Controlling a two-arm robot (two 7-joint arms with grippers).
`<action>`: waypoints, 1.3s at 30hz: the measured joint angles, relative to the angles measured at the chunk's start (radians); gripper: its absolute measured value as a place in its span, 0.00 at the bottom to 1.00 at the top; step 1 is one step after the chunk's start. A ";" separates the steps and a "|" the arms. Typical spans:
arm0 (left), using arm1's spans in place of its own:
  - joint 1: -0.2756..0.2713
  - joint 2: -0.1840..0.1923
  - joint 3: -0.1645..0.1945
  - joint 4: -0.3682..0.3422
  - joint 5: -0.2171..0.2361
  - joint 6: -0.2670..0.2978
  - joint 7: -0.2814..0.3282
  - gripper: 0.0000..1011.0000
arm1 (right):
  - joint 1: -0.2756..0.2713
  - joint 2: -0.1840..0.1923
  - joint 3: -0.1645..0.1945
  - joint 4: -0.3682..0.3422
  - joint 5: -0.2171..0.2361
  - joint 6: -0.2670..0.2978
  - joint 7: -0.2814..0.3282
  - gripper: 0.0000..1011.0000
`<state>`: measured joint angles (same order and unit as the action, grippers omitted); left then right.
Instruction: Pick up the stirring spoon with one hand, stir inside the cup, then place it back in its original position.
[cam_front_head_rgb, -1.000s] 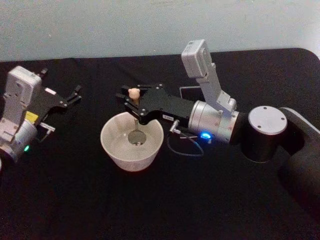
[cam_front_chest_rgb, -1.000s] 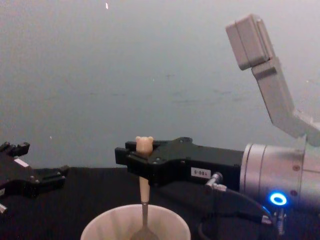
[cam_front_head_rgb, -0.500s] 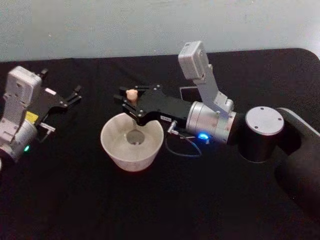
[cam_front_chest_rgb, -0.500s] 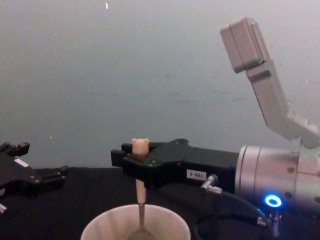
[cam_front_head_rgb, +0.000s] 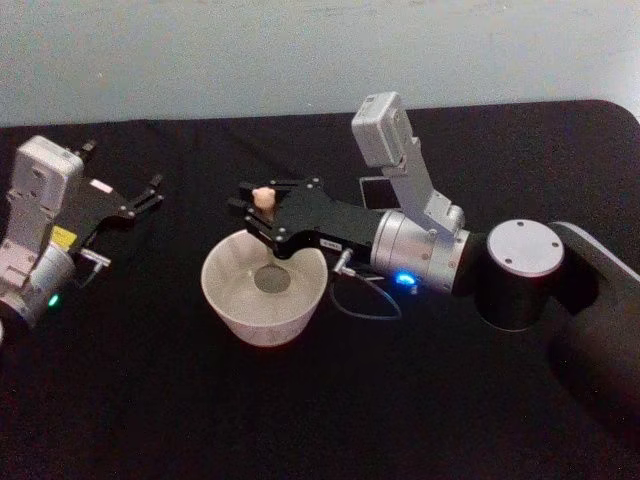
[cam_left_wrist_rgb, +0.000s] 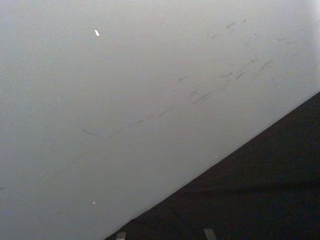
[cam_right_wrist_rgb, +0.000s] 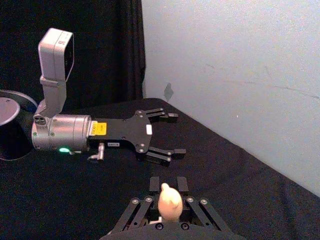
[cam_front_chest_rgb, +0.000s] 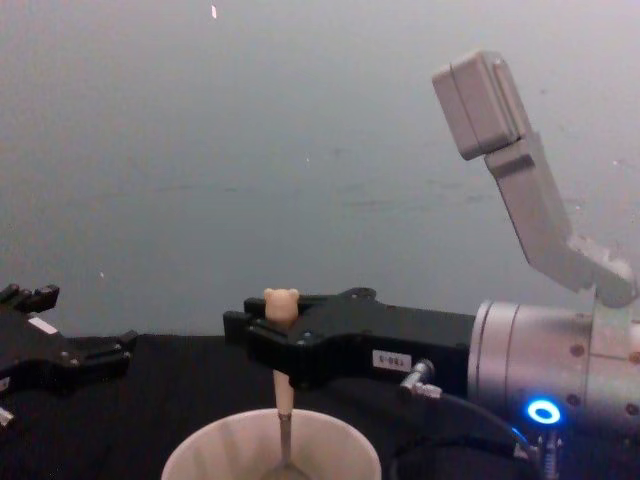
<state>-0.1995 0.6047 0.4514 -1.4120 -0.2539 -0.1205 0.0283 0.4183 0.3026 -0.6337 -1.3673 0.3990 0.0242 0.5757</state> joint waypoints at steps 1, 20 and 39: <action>0.000 0.000 0.000 0.000 0.000 0.000 0.000 0.99 | -0.001 0.001 0.002 0.000 0.000 0.000 -0.001 0.21; 0.000 0.000 0.000 0.000 0.000 0.000 0.000 0.99 | -0.041 0.052 0.017 -0.077 0.005 0.022 0.002 0.21; 0.000 0.000 0.000 0.000 0.000 0.000 0.000 0.99 | -0.034 0.034 -0.027 -0.078 0.009 0.024 0.032 0.21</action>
<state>-0.1995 0.6047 0.4514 -1.4120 -0.2539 -0.1205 0.0283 0.3840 0.3369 -0.6605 -1.4448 0.4082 0.0484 0.6077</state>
